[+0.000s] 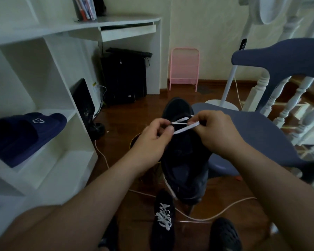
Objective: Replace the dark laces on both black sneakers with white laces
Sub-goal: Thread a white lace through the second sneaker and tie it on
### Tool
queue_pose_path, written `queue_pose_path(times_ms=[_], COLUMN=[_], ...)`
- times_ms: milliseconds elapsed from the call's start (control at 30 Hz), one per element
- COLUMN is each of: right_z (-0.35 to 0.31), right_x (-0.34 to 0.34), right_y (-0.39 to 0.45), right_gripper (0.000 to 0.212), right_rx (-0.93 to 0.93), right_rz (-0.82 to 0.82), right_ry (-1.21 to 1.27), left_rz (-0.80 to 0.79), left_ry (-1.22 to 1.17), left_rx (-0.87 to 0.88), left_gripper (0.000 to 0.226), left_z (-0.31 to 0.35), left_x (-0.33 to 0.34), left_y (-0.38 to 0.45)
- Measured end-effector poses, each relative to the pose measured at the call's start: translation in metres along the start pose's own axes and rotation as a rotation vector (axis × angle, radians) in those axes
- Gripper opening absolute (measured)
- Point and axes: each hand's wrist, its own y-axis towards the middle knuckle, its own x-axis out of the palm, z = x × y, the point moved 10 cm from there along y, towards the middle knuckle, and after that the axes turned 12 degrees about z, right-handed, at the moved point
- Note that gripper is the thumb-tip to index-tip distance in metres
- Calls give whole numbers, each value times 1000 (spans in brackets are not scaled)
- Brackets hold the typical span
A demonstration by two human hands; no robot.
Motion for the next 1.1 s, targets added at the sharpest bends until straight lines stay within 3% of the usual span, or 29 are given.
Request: queue_pose_path(times_ms=[100,233,333,433,533,600,667,767,867,933,1100], right_z=[7,12,14,17,23,30,37,41,38,35,22], right_x=[-11,-15,-13,-12,-16,-22,-25,-21,-10,-3,1], right_y=[5,4,0,1,3,6,7,5,-2,-5,-4], right_gripper=[14,13,10,12,21,20,14,9,19,27,38], right_rx=[40,32,4,-5,6,31,50,38,39,29,3], right_rz=[40,26,-10,-17,1,11,4,-42,-134,-201,-201], right_ry=[25,0,-53,-98,-151,-170,-204,-270,-299,-311,-272], left_rz=[-72,-196,-89,127,189,255,269,215,205,187,163], left_ry=[-27,-23,0,-516,-1085,-1300,-1351,-1145,-461,-183,-223], left_rx=[-119,-119,-62,-171,-207,-170,-150,-179,-75,8,47], left_gripper=[30,24,19,25,28,23,20,23,20,21,24], left_z=[-10,-17,-9,-3,13,19,20,17,21,26,24], left_x=[8,20,-2,-40,-75,-109,-128,-117,-84,-60,-28], left_y=[-1,-8,0,10,17,21,23,24,18,11,3])
